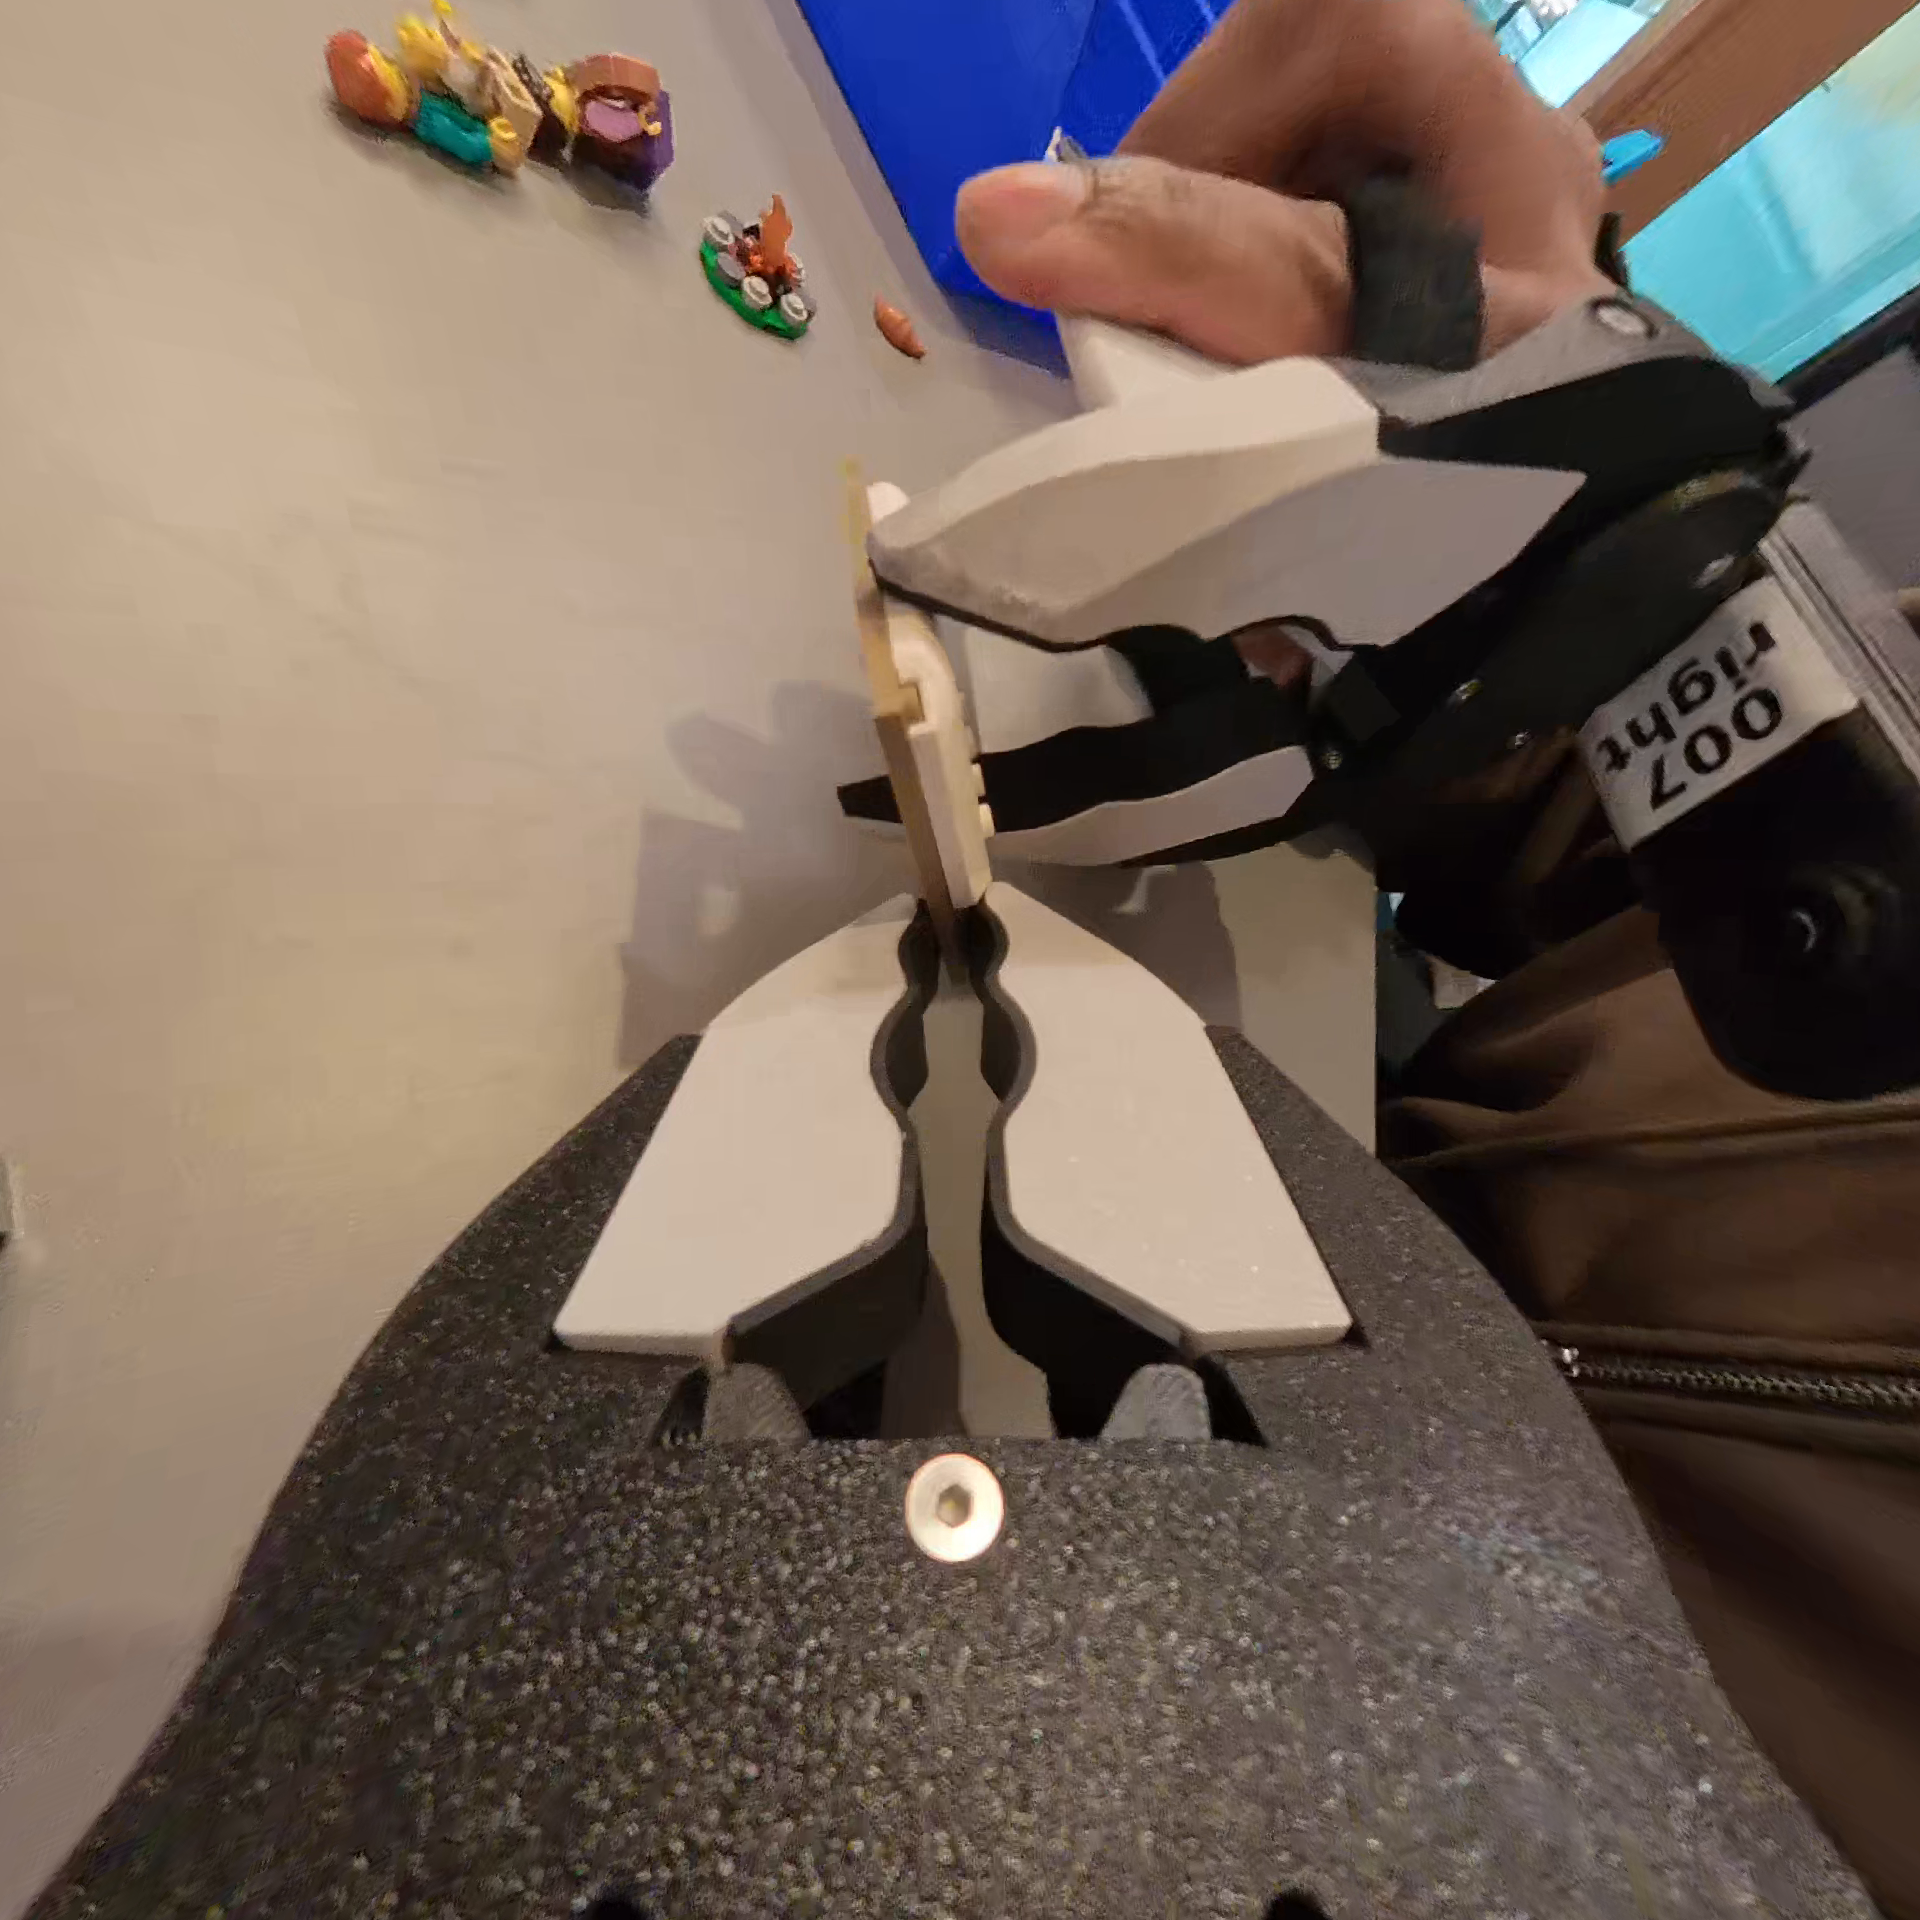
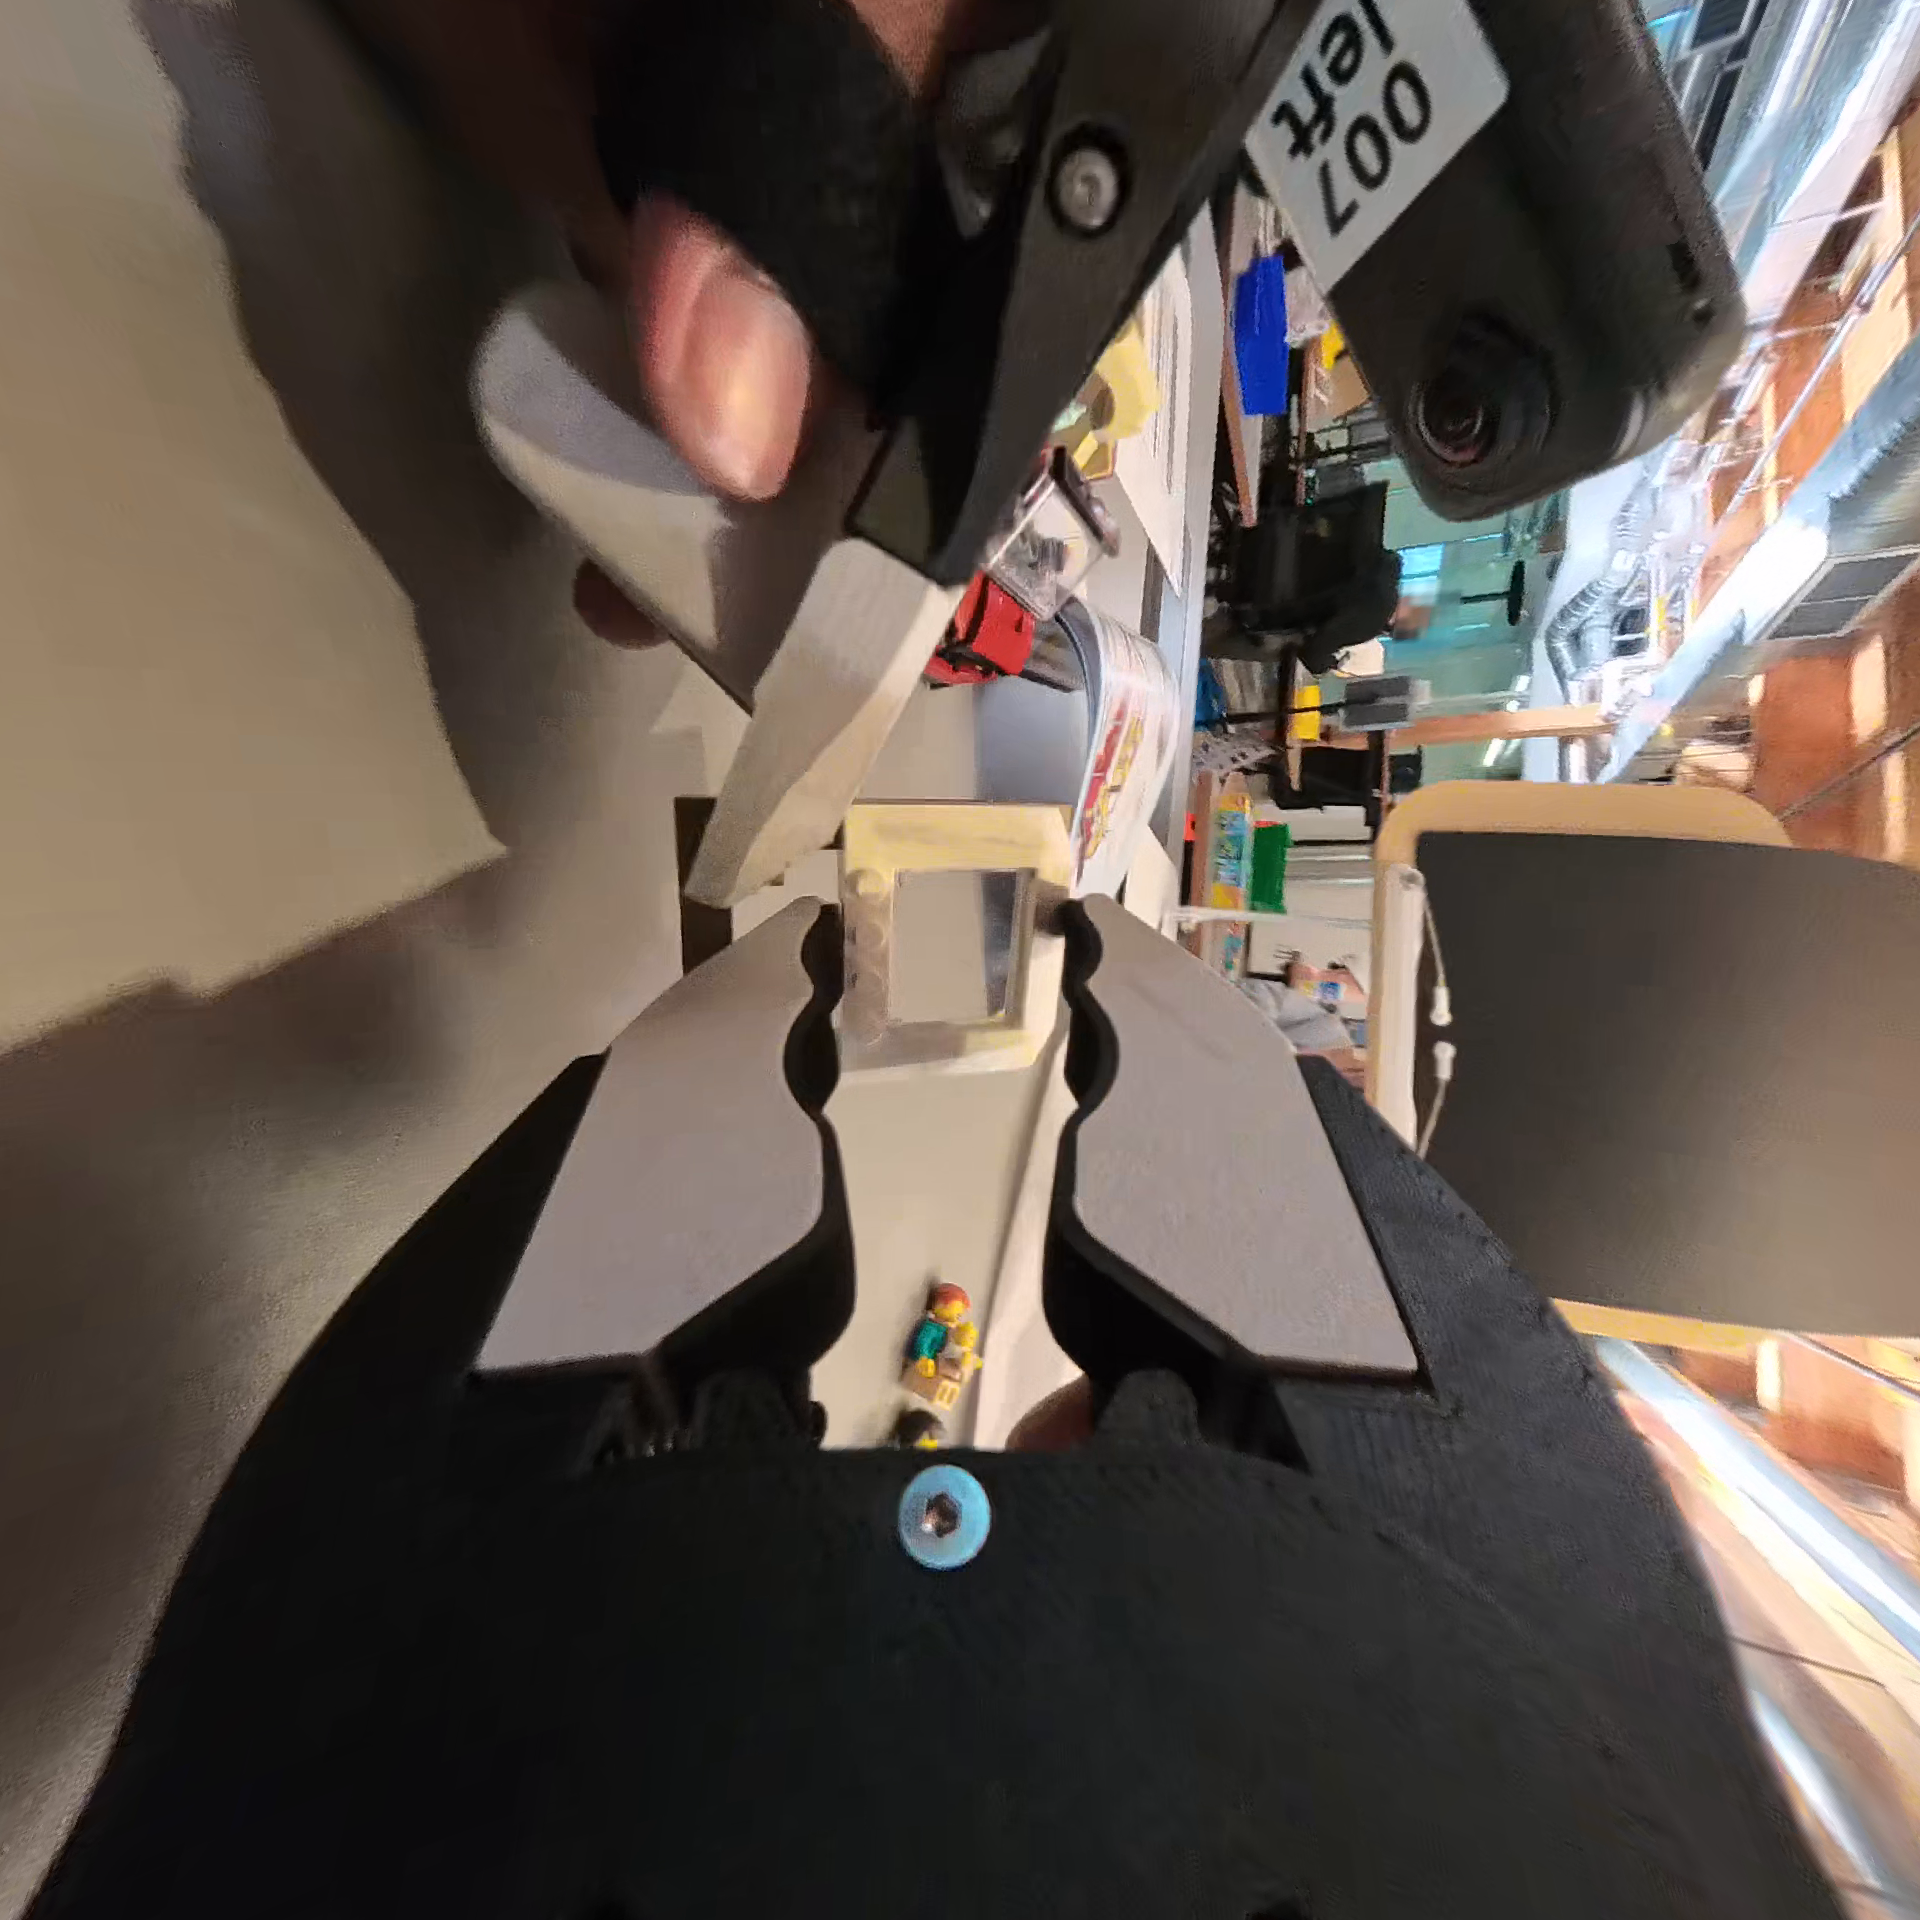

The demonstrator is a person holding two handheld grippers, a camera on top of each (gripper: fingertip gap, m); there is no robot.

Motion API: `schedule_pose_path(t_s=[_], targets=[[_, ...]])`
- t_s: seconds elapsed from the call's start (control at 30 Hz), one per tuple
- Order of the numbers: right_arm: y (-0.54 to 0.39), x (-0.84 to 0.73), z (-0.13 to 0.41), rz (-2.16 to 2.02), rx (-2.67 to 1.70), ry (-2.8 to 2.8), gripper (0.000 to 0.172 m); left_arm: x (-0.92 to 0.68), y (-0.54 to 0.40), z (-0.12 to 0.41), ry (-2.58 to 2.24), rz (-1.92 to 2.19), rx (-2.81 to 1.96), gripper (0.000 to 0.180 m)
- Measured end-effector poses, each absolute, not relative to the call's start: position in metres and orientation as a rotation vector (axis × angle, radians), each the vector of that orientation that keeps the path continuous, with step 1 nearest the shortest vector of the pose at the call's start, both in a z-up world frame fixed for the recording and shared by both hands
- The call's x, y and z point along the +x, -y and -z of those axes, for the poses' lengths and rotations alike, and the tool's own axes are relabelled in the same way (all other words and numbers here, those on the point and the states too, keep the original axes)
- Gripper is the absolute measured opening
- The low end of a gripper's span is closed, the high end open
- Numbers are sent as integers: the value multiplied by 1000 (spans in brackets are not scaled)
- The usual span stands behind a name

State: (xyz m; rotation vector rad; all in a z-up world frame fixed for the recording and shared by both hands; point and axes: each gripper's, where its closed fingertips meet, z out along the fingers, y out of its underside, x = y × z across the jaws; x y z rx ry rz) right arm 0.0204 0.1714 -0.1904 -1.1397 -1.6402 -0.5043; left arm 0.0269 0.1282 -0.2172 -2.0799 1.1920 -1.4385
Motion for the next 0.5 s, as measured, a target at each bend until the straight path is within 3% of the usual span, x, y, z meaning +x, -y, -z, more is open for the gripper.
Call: schedule_pose_path(t_s=[0.5], targets=[[-165,18,199,453,-1178,1714,40,25,-122,227,-1410,1160,-1991,8]])
